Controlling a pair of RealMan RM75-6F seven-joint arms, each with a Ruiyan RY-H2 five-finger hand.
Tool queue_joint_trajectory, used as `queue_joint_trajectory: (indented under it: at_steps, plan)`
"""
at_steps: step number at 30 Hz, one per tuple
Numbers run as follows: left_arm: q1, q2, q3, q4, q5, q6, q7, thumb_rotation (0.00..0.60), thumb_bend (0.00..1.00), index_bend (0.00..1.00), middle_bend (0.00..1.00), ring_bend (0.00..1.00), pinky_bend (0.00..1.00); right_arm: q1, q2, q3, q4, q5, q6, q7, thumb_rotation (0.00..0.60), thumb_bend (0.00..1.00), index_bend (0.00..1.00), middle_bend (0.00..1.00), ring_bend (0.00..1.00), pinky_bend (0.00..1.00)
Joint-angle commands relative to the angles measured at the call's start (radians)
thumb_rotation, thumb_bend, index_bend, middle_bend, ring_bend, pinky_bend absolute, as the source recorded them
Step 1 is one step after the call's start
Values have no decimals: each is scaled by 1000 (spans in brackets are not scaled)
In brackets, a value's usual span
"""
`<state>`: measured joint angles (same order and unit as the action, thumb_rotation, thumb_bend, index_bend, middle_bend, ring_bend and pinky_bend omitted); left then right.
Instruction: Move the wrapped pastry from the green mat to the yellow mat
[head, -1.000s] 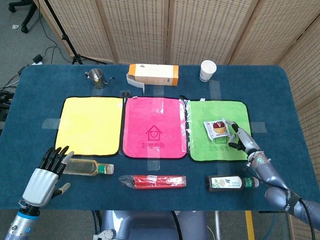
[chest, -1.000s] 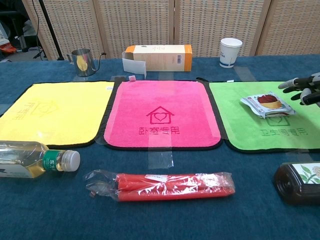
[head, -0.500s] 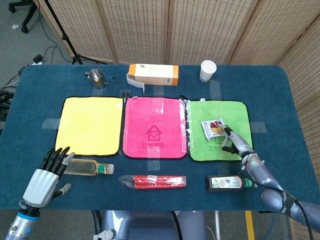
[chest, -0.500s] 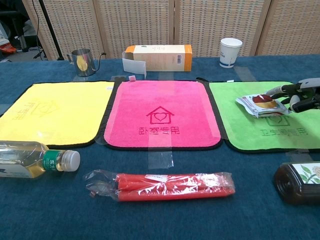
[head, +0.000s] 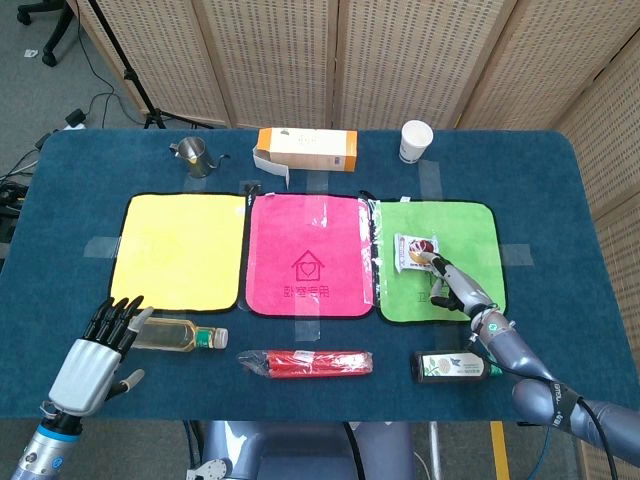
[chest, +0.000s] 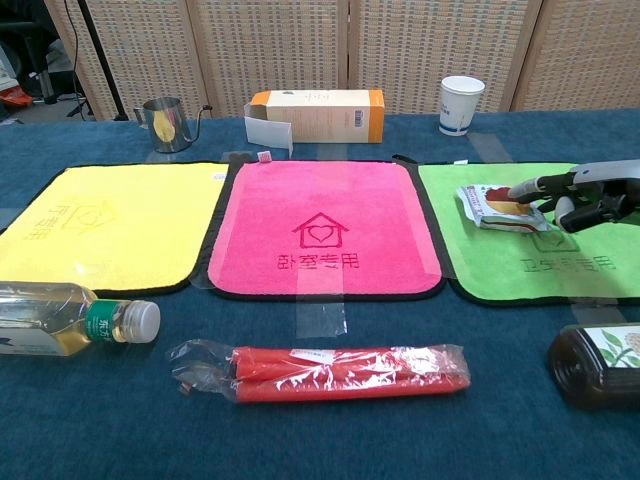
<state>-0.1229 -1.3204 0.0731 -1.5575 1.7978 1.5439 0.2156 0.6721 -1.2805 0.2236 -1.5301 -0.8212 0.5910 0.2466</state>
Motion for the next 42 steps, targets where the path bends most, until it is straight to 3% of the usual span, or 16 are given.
queue_joint_trajectory:
  at_steps: [1,27,42]
  plan:
    - [0,0,1,0,2,0,1,600,92,0,0,0,0,6,3,-1,-12,4,4,-9,600,1000,30,0,0,0]
    - [-5,-4,15,0,14,-18,2,600,92,0,0,0,0,103,-45,-27,-45,65,5,-111,600,1000,41,0,0,0]
    - [-10,-5,13,5,3,-29,-9,600,92,0,0,0,0,209,-43,-46,-206,166,125,-286,600,1000,41,0,0,0]
